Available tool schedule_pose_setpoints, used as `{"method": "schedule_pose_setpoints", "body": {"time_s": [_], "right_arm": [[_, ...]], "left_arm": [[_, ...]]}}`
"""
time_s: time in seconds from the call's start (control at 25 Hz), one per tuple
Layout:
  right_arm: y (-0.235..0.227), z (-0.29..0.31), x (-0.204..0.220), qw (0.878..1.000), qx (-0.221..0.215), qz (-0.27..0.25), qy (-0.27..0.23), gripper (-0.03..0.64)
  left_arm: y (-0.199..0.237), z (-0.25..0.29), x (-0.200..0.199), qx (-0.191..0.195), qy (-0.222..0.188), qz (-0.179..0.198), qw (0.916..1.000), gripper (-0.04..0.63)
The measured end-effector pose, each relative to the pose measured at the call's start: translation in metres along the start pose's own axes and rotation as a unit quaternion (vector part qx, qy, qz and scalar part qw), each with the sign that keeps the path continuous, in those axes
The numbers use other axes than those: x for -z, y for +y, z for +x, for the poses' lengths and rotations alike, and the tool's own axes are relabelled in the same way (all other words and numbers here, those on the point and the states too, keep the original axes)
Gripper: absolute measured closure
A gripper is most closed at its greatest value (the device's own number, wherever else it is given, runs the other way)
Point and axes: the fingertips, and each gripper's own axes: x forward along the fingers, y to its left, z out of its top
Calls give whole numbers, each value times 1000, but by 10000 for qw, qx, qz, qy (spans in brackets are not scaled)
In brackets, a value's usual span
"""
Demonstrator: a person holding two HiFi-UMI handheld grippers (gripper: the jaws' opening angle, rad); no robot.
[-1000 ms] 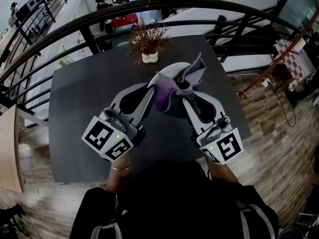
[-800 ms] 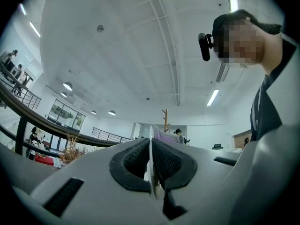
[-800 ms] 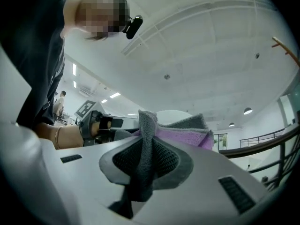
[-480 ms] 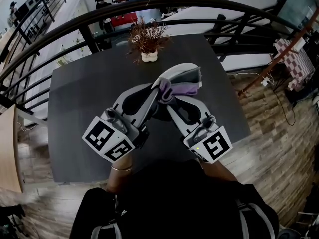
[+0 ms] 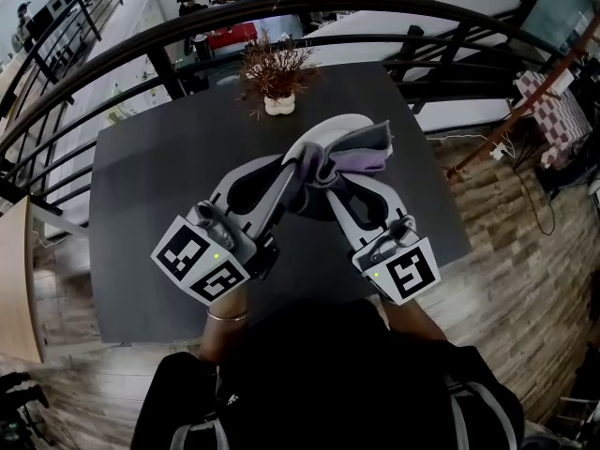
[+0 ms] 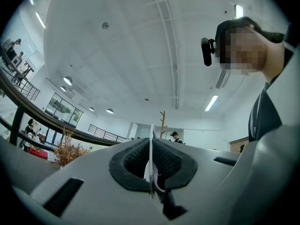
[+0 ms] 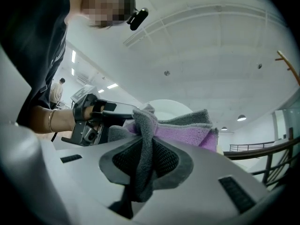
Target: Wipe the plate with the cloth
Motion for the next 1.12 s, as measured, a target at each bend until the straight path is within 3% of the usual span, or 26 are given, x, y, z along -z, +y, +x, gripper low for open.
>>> {"method": "schedule_pose_setpoints", "body": {"time_s": [1.12], "right_arm": [[-79,-30,-23,9919,1165,-450,-245,558]], "left_arm": [[-5,2,5,143,45,-84,9999,575]]}}
